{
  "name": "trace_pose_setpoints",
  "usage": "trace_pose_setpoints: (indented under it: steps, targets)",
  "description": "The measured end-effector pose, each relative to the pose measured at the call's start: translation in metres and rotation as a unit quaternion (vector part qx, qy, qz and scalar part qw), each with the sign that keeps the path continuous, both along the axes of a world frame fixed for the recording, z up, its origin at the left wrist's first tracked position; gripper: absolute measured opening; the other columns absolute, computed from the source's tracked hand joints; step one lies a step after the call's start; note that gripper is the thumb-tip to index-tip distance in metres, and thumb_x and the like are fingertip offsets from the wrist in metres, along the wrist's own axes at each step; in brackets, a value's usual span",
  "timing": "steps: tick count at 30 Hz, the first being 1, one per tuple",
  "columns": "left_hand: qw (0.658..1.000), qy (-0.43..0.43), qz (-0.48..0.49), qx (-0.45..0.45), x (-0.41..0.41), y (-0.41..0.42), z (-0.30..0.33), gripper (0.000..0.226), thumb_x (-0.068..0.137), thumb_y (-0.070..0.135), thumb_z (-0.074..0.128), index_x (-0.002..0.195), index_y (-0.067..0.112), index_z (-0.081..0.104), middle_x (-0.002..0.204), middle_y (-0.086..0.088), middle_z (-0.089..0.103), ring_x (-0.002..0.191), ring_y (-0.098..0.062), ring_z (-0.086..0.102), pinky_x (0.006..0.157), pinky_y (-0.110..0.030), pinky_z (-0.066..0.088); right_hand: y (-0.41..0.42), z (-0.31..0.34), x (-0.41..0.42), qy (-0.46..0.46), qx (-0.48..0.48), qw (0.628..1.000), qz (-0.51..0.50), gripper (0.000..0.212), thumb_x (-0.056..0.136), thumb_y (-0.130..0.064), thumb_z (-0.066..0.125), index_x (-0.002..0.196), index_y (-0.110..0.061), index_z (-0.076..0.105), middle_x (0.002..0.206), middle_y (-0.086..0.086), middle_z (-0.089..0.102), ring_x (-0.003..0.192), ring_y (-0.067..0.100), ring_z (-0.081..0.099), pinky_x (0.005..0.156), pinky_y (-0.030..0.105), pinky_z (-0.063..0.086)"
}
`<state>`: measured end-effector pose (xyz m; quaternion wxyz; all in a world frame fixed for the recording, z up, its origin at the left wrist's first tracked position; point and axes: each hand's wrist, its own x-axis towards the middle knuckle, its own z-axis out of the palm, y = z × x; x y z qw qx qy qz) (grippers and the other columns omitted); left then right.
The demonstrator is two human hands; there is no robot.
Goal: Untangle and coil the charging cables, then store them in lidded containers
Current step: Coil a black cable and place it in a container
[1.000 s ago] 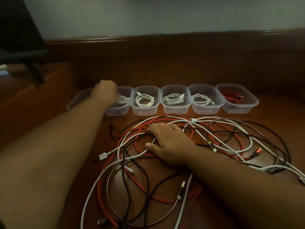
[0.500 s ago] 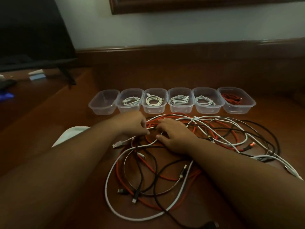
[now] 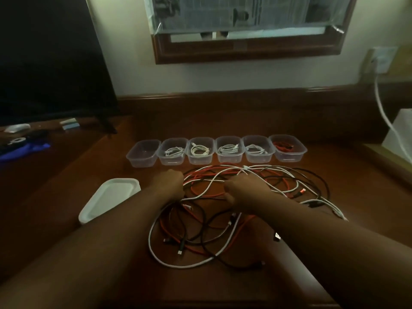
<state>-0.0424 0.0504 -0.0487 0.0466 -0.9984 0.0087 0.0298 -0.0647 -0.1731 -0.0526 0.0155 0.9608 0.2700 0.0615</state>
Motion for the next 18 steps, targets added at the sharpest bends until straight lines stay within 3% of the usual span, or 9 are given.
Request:
trace_pose_setpoints:
  steps: [2,4,7,10,12,14,15,18]
  targets:
    - [0.997,-0.017,0.032,-0.069,-0.006,-0.004,0.006,0.012,0.084,0.028,0.066,0.084,0.017,0.061,0.088,-0.002,0.064,0.074,-0.016,0.059,0.062,-0.028,0.045,-0.006,0.002,-0.012,0.023,0.024,0.999,-0.030,0.025,0.096,-0.036,0.047,0.106,-0.018,0.062,0.108,0.006,0.066,0.102,0.028,0.061,0.085,0.037,0.050]
    - [0.976,-0.037,0.054,-0.208,-0.010,-0.011,0.015,0.022,0.088,0.020,0.062,0.068,0.015,0.053,0.068,-0.002,0.054,0.061,-0.014,0.051,0.053,-0.026,0.036,-0.010,0.004,-0.022,0.065,0.078,0.992,-0.068,0.023,0.096,-0.037,0.049,0.104,-0.020,0.063,0.105,0.005,0.067,0.096,0.026,0.063,0.081,0.037,0.053]
    - [0.903,-0.059,0.067,-0.420,-0.020,-0.025,0.035,0.020,0.093,0.015,0.059,0.073,0.011,0.061,0.065,-0.005,0.054,0.057,-0.015,0.048,0.053,-0.025,0.036,-0.009,0.011,-0.034,0.131,0.229,0.959,-0.099,0.017,0.098,-0.034,0.053,0.101,-0.022,0.065,0.094,0.000,0.066,0.086,0.018,0.062,0.075,0.033,0.053]
    - [0.810,-0.077,0.038,-0.581,-0.041,-0.045,0.056,0.008,0.094,0.013,0.064,0.087,0.011,0.065,0.069,-0.004,0.059,0.055,-0.011,0.051,0.050,-0.023,0.042,0.000,0.032,-0.047,0.180,0.395,0.892,-0.123,0.025,0.102,-0.037,0.048,0.099,-0.018,0.065,0.090,0.004,0.067,0.087,0.022,0.064,0.079,0.038,0.053]
    - [0.784,-0.084,-0.014,-0.615,-0.062,-0.060,0.070,0.006,0.093,0.013,0.066,0.096,0.008,0.065,0.072,-0.003,0.063,0.057,-0.010,0.055,0.051,-0.021,0.046,0.006,0.051,-0.055,0.264,0.517,0.800,-0.152,0.041,0.104,-0.044,0.039,0.109,-0.012,0.064,0.098,0.011,0.070,0.093,0.026,0.066,0.086,0.043,0.053]
    - [0.796,-0.087,-0.069,-0.596,-0.082,-0.072,0.079,0.015,0.091,0.017,0.071,0.103,0.009,0.066,0.084,-0.004,0.070,0.070,-0.013,0.067,0.060,-0.023,0.055,0.008,0.069,-0.061,0.329,0.620,0.691,-0.174,0.051,0.102,-0.053,0.038,0.113,-0.009,0.062,0.098,0.011,0.071,0.095,0.026,0.067,0.089,0.043,0.053]
    - [0.800,-0.081,-0.091,-0.588,-0.091,-0.076,0.082,0.019,0.089,0.019,0.073,0.105,0.010,0.066,0.091,-0.005,0.072,0.079,-0.016,0.070,0.067,-0.028,0.058,0.006,0.077,-0.061,0.333,0.648,0.662,-0.174,0.051,0.100,-0.054,0.041,0.111,-0.009,0.062,0.097,0.010,0.071,0.093,0.025,0.068,0.090,0.043,0.053]
    - [0.798,-0.049,-0.128,-0.587,-0.106,-0.083,0.082,0.022,0.088,0.015,0.073,0.107,0.013,0.063,0.101,-0.008,0.071,0.089,-0.020,0.071,0.074,-0.034,0.060,-0.003,0.102,-0.063,0.327,0.675,0.638,-0.175,0.033,0.101,-0.038,0.051,0.111,-0.009,0.062,0.101,0.010,0.069,0.090,0.022,0.068,0.087,0.037,0.056]
